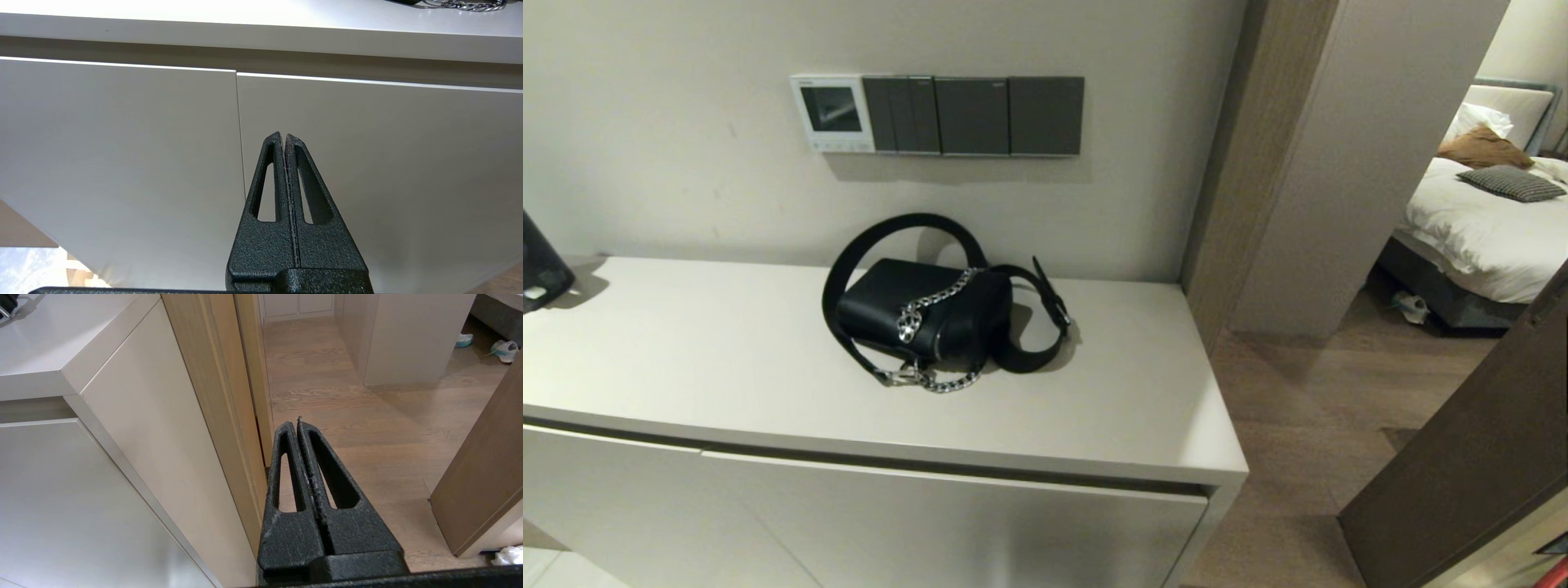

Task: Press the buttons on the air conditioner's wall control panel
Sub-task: Turn on the central air conditioner

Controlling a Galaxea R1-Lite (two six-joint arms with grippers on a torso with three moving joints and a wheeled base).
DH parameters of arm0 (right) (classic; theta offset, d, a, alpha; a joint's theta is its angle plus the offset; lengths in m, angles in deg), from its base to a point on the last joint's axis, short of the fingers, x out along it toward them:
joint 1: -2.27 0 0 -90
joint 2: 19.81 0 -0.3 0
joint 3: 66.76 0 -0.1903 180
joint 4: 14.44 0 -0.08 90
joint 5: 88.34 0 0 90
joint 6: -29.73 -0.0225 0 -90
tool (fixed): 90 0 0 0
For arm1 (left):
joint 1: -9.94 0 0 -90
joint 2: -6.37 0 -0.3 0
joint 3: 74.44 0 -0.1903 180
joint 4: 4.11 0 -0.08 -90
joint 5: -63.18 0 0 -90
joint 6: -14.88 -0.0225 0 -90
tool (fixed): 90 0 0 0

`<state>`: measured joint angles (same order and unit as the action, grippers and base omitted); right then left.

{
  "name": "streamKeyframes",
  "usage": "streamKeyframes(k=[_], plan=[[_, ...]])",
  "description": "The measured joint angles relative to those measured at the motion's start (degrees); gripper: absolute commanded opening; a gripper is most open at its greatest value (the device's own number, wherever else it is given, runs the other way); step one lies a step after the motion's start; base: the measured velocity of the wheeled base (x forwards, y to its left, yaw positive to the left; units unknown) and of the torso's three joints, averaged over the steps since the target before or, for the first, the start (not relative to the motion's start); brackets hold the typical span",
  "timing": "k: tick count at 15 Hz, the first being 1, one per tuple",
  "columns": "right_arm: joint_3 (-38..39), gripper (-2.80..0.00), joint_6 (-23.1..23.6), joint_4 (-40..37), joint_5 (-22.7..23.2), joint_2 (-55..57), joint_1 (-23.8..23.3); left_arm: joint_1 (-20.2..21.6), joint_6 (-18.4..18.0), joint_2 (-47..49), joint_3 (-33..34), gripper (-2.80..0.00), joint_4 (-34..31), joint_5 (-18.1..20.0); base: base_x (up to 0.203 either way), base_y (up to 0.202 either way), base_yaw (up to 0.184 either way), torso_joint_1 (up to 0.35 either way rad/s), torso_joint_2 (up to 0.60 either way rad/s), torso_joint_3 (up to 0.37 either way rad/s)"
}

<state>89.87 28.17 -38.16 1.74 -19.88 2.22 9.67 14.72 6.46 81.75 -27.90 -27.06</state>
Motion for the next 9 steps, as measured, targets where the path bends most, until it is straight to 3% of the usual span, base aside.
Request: streamKeyframes(k=[9], plan=[[0.0, -2.8, -0.01, 0.0, 0.0, 0.0, -0.02, 0.0, -0.06, 0.0, 0.0, -2.8, 0.09, 0.0, 0.0, 0.0, 0.0, 0.0, 0.0, 0.0]])
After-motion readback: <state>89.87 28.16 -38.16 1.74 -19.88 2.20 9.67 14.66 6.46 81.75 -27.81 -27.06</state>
